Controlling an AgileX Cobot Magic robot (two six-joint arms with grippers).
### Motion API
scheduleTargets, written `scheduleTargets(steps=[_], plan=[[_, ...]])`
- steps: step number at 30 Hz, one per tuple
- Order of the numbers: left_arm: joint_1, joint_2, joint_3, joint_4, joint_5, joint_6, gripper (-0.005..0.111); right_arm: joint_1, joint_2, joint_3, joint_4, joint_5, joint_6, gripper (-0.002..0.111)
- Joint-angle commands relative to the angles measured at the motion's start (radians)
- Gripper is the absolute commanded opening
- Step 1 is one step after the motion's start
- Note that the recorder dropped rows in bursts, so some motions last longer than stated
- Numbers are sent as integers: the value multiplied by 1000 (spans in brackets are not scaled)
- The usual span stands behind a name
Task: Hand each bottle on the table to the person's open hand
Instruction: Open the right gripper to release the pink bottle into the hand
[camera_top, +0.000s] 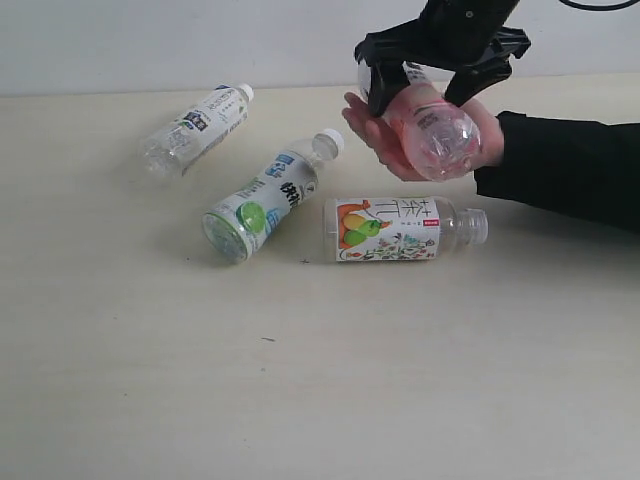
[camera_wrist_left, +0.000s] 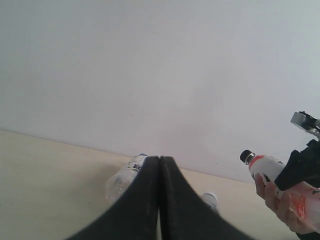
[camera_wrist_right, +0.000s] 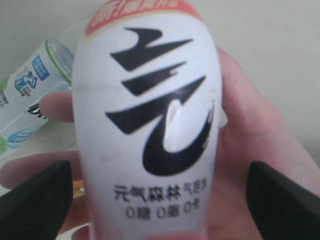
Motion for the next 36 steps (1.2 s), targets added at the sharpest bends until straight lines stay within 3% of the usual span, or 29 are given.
scheduleTargets(steps=[1, 15, 18, 21, 26, 30, 36], plan=[[1, -5, 3, -5, -10, -3, 0, -6, -2, -7, -7, -10, -25, 92], [1, -5, 3, -5, -10, -3, 0, -6, -121, -7, -7, -20, -105, 89], [1, -5, 3, -5, -10, -3, 0, -6, -188, -4, -7, 13, -128, 79], [1, -5, 3, -5, -10, -3, 0, -6, -263, 28, -3, 55, -146, 58], [1, -5, 3, -5, -10, -3, 0, -6, -473, 252, -1, -20, -173, 23], [1, -5, 3, -5, -10, -3, 0, -6, -714, 541, 47, -159, -215, 3], [1, -5, 3, -5, -10, -3, 0, -6, -1099, 979, 165, -368, -278, 0]])
